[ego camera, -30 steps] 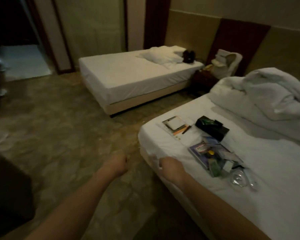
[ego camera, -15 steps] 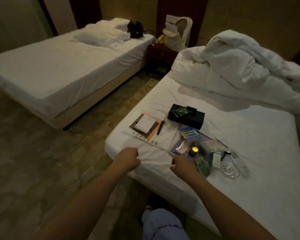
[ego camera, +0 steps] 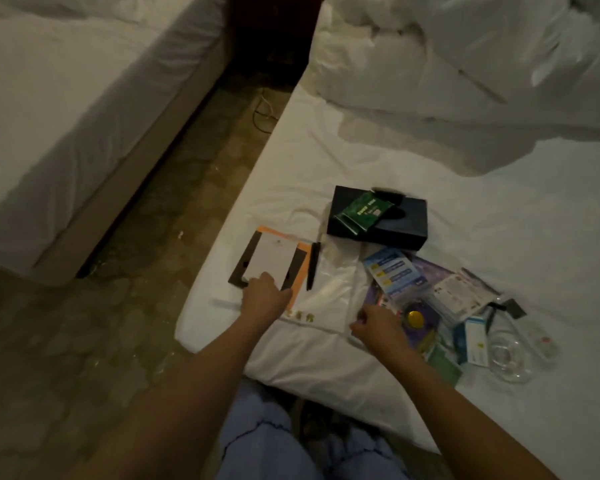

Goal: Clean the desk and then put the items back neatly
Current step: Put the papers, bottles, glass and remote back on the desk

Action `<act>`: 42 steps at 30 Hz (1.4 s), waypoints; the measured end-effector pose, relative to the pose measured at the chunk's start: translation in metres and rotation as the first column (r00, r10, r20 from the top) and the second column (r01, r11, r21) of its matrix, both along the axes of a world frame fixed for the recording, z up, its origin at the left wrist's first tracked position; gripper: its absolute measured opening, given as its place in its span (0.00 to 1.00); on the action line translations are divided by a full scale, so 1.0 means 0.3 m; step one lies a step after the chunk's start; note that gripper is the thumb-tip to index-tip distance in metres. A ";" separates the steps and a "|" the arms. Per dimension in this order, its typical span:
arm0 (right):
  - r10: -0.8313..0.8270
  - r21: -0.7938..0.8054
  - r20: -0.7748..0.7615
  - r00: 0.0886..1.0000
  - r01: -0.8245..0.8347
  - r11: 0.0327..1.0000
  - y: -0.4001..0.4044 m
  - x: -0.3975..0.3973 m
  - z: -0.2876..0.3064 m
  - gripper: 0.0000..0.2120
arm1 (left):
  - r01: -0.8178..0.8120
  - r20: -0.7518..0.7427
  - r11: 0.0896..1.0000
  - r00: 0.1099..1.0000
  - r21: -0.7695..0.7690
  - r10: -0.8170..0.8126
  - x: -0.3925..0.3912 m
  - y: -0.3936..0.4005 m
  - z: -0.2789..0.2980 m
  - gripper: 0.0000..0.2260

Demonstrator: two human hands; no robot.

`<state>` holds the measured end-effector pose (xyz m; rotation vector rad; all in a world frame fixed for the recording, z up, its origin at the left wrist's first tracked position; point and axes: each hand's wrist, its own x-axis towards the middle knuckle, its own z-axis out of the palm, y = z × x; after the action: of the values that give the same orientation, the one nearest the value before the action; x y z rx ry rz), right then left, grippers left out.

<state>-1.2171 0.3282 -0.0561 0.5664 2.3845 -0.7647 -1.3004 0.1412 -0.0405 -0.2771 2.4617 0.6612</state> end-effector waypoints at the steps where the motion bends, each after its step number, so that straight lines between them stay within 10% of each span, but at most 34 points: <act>1: -0.036 -0.006 0.011 0.999 0.036 0.999 0.011 -0.030 -0.041 0.12 | 0.016 0.013 1.000 1.000 -0.012 -0.016 -0.044 0.023 -0.049 0.22; 24: -0.650 0.122 -0.081 0.756 0.655 0.746 -0.110 -0.404 -0.578 0.38 | 0.361 0.078 0.932 0.931 -0.033 -0.358 -0.367 0.250 -0.619 0.11; 34: -0.776 -0.024 0.045 0.630 0.777 0.629 -0.113 -0.451 -0.584 0.33 | -0.079 -0.029 0.991 0.996 0.110 0.083 -0.486 0.032 -0.572 0.09; 42: -0.805 -0.155 -0.016 0.592 0.794 0.587 -0.121 -0.435 -0.578 0.23 | -0.112 0.042 0.990 0.992 -0.082 0.116 -0.497 -0.116 -0.576 0.33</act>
<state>-1.3476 0.2919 -0.2295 1.6494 2.0423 -1.3275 -1.4495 0.1064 -0.2134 -0.4623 2.4448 0.5980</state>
